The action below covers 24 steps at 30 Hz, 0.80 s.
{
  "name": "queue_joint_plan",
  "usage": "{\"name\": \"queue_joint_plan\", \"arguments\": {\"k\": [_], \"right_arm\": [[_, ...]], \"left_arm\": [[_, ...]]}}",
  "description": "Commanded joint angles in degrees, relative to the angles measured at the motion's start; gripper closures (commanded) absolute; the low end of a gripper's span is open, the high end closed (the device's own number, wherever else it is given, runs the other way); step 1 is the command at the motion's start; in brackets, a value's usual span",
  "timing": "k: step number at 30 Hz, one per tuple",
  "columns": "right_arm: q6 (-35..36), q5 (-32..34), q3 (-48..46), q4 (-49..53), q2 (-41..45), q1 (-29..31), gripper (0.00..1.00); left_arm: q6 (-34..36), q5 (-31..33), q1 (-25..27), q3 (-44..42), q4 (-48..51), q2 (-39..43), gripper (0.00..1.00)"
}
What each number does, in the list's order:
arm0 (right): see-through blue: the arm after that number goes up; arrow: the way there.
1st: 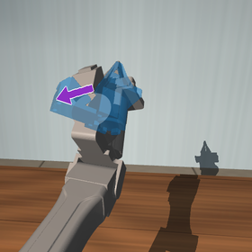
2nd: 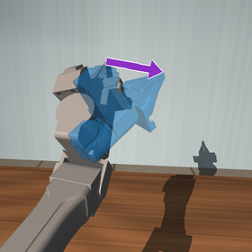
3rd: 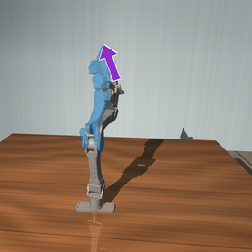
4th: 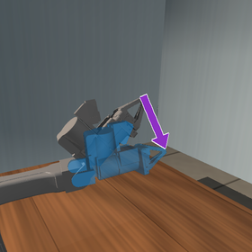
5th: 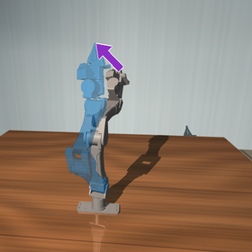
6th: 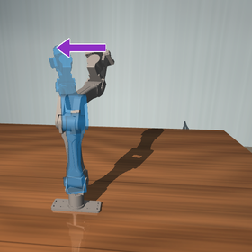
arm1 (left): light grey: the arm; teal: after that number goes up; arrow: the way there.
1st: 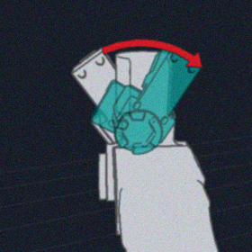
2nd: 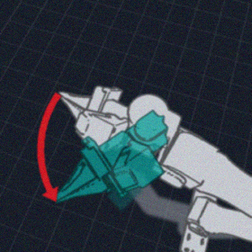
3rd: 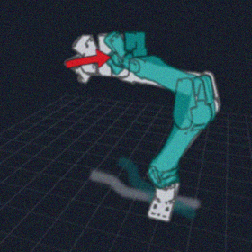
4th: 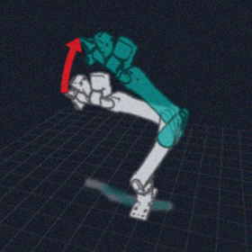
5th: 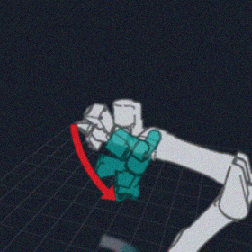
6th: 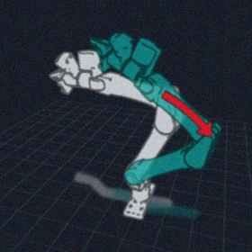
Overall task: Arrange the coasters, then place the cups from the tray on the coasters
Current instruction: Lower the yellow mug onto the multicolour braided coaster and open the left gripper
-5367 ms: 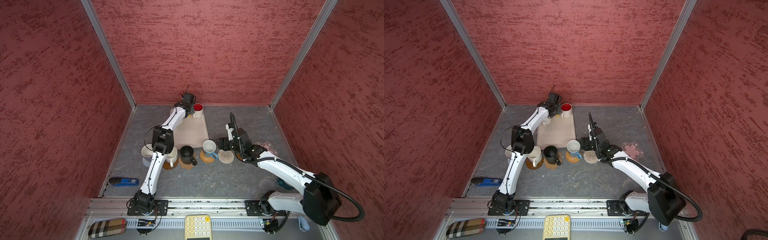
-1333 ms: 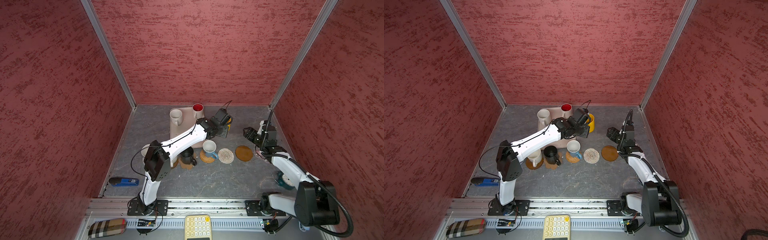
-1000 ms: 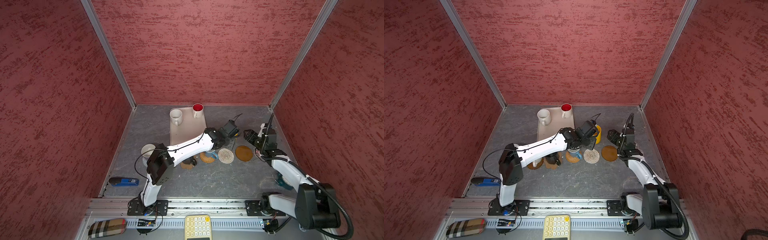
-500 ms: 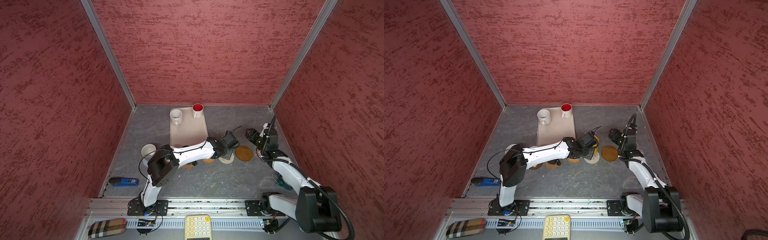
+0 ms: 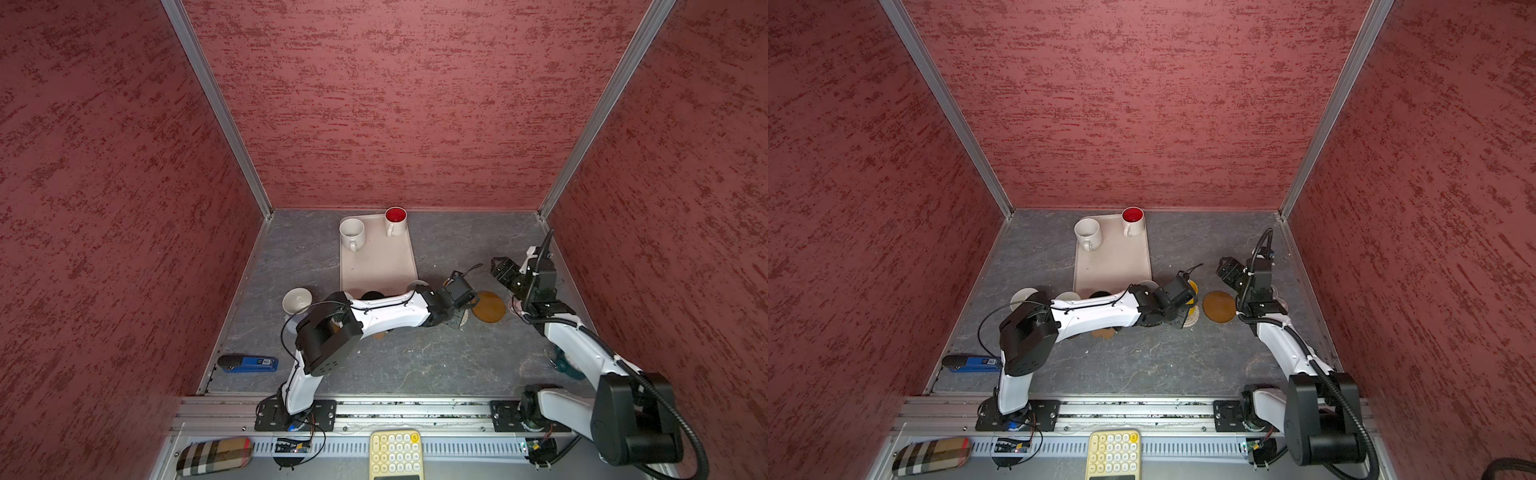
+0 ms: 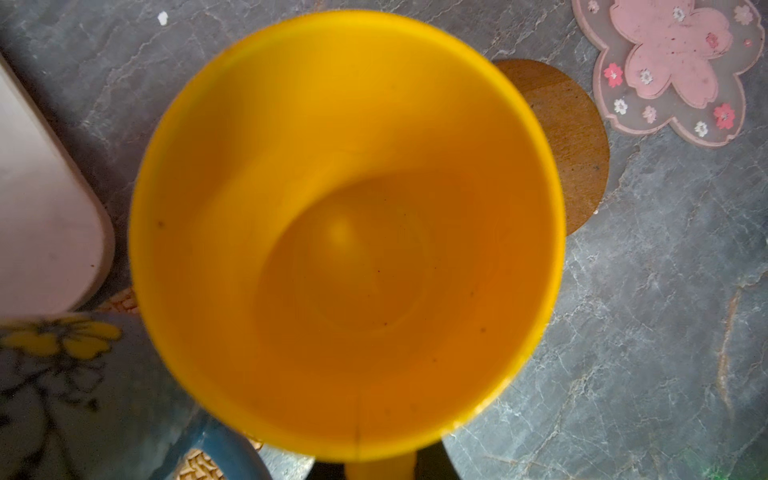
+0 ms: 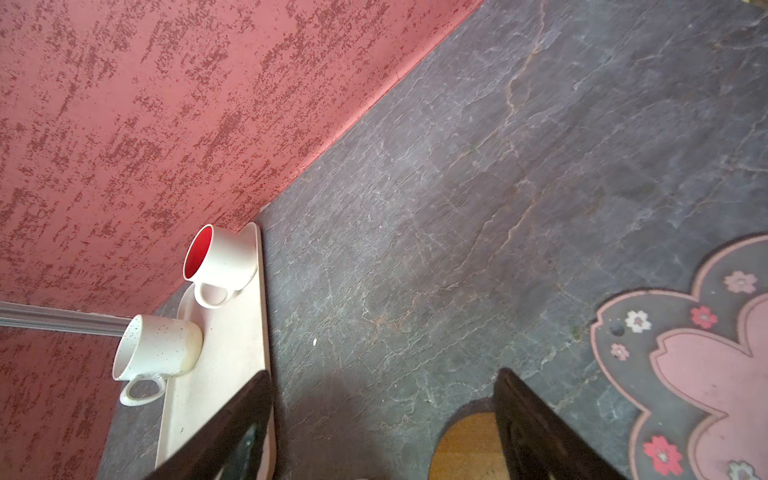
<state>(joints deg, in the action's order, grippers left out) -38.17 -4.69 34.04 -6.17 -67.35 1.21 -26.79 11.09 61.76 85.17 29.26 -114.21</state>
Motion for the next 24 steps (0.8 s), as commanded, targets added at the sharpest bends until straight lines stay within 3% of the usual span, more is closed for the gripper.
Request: {"name": "queue_joint_plan", "arguments": {"k": [1, 24], "right_arm": [[-0.8, 0.7, -0.6, -2.0, 0.6, -0.4, 0.16], [0.3, 0.4, -0.8, -2.4, 1.3, -0.4, 0.15]], "left_arm": [[-0.6, 2.8, 0.4, 0.0, -5.6, 3.2, 1.0], [-2.1, 2.4, 2.0, -4.1, -6.8, 3.1, 1.0]]}}
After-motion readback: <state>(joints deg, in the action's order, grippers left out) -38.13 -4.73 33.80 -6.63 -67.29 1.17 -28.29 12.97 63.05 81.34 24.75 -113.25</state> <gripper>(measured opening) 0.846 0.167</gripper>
